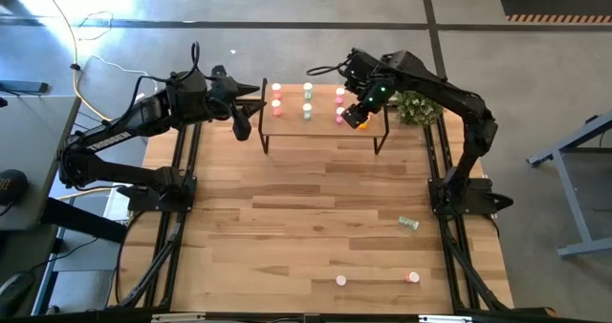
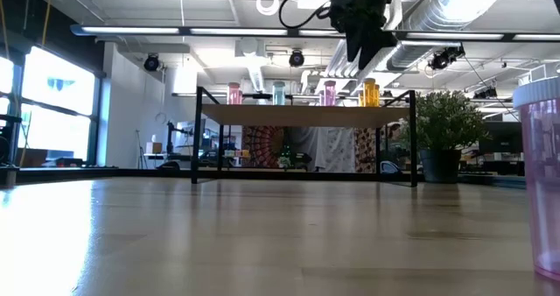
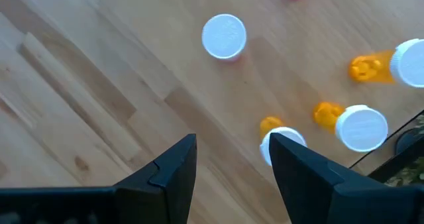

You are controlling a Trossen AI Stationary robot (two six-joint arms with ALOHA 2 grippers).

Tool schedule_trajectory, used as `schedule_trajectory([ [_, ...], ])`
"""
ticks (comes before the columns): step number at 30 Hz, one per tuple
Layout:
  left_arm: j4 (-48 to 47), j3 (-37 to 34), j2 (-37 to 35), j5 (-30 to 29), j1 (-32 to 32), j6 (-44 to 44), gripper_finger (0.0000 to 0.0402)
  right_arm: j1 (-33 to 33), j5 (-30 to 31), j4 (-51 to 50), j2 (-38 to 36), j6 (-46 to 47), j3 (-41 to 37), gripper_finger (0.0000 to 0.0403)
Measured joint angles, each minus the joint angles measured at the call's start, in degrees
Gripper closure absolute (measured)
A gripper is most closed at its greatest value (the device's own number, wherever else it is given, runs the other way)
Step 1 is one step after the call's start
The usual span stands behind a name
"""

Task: Pick and place medicine bottles onto shelf by color
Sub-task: Adjust the yellow pill bottles on the shelf

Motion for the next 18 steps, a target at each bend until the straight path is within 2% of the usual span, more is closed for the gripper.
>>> schedule_trajectory([
  [8, 0.00, 0.00, 0.00, 0.09, 0.02, 0.00, 0.0197, -0.11, -0.42, -0.04, 2.32, -4.53, 0.00, 0.0222],
  [18, 0.02, 0.00, 0.00, 0.09, 0.01, 0.00, 0.0197, -0.24, 0.00, -0.41, 3.77, -5.76, -0.07, 0.0222],
])
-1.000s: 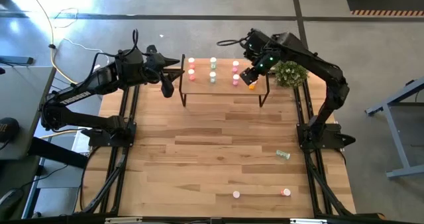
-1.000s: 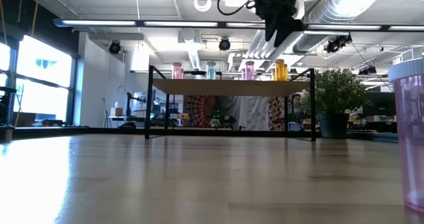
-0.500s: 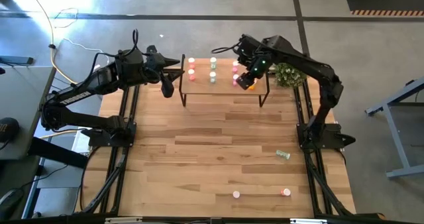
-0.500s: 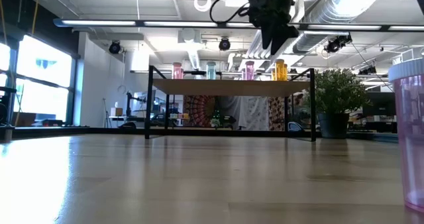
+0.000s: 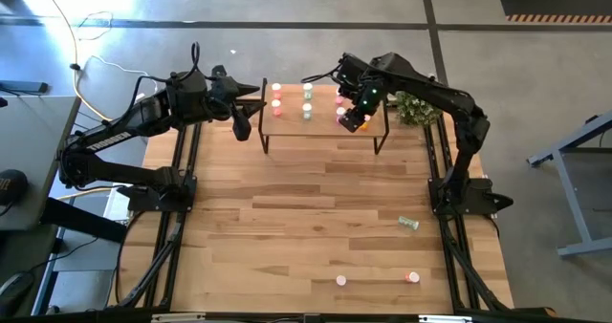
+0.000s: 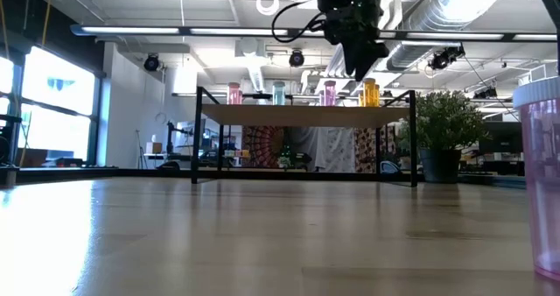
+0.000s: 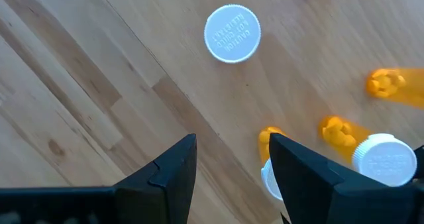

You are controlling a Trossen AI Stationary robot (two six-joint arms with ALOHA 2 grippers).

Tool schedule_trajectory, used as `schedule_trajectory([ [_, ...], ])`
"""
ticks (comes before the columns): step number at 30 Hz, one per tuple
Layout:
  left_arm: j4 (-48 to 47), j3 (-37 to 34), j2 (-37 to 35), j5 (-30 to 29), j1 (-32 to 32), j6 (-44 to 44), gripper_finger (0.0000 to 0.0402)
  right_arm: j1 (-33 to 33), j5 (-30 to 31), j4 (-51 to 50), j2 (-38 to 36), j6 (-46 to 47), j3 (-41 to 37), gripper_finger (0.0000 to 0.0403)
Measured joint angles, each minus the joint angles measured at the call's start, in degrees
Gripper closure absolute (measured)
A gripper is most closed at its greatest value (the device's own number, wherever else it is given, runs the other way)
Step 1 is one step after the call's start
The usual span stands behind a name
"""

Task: Pick and place medicine bottles onto shelf by color
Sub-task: Adjust the yellow pill bottles on the shelf

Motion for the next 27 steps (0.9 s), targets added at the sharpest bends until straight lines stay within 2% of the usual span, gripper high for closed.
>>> schedule_trajectory([
  [27, 0.00, 0.00, 0.00, 0.13, 0.01, 0.00, 0.0197, 0.29, -0.01, -1.68, 0.00, 2.95, 0.00, 0.0222],
])
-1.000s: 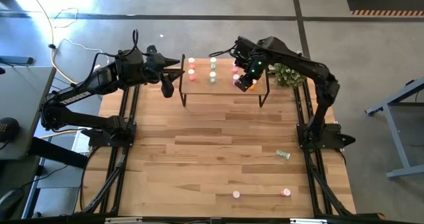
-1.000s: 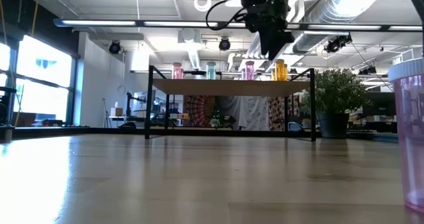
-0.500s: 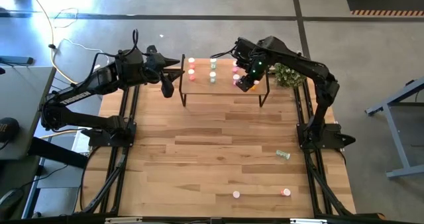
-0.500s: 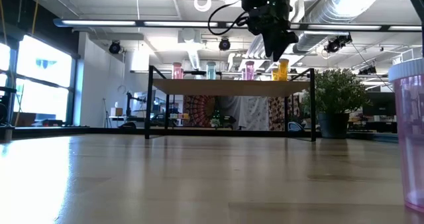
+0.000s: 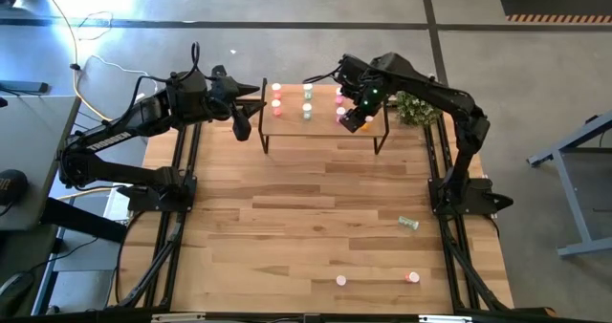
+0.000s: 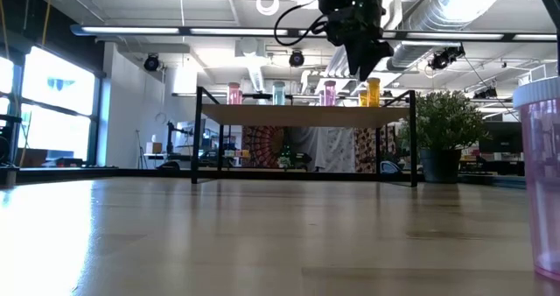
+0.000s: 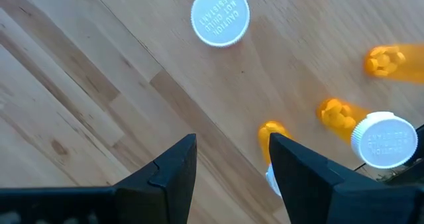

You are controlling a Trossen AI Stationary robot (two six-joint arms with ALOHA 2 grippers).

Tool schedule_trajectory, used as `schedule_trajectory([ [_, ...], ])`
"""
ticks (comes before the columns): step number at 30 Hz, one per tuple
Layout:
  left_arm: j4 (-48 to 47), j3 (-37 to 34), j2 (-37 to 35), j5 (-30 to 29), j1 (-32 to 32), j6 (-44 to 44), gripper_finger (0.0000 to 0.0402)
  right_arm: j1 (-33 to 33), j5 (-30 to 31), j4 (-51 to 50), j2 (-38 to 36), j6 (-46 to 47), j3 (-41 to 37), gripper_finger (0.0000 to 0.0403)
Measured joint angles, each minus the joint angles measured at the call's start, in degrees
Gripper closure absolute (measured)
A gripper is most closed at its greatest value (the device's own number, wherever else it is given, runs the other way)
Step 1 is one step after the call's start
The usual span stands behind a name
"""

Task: Pick and place medicine bottles onto shelf by color
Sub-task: Adjust the yellow pill bottles on the shelf

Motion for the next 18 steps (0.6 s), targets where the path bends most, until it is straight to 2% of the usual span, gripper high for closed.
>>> schedule_trajectory([
  [18, -0.02, 0.00, 0.00, -0.09, -0.02, 0.00, 0.0197, 1.98, 2.15, 0.63, 2.45, -1.68, 0.00, 0.0222],
])
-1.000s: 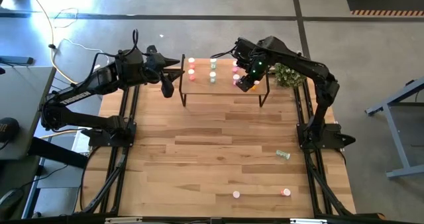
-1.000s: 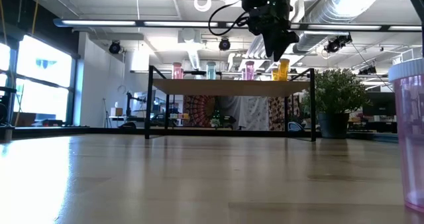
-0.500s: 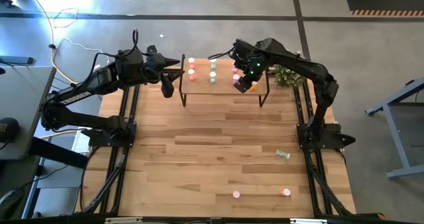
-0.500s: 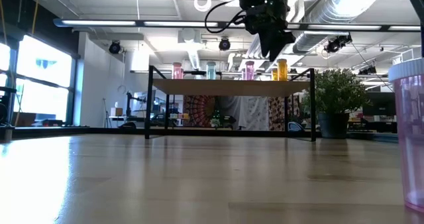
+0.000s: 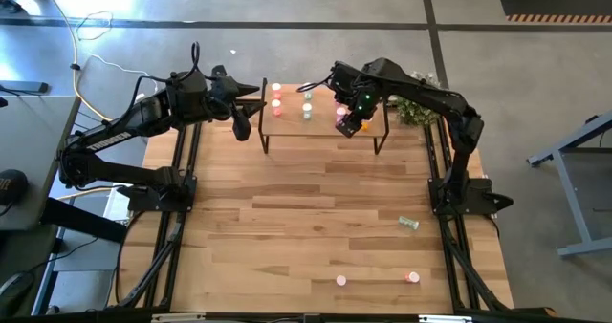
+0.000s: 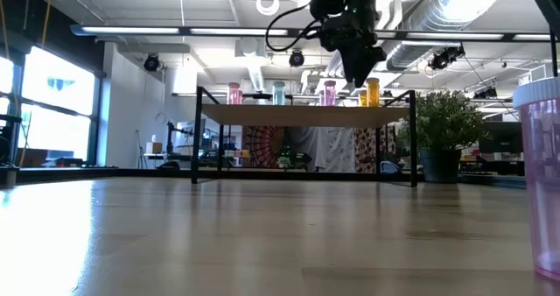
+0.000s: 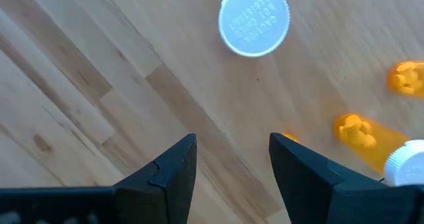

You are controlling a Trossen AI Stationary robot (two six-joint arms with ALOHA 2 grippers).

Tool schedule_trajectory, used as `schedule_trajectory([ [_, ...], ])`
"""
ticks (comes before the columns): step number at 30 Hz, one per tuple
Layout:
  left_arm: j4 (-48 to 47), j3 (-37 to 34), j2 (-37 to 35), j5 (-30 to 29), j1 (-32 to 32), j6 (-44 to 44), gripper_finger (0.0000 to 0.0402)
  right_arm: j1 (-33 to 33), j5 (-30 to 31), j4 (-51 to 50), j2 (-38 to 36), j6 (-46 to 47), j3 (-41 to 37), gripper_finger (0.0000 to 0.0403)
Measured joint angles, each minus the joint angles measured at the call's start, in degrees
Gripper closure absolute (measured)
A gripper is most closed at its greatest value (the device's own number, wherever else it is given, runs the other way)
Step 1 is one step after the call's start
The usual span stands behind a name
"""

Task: Pick and place medicine bottles onto shelf by color
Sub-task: Adjust the yellow pill bottles on the shelf

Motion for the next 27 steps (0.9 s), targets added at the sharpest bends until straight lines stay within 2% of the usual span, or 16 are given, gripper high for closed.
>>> schedule_trajectory([
  [27, 0.02, 0.00, 0.00, 0.00, 0.01, -0.01, 0.0197, 0.08, 2.32, -3.04, -0.06, 2.75, 0.00, 0.0222],
])
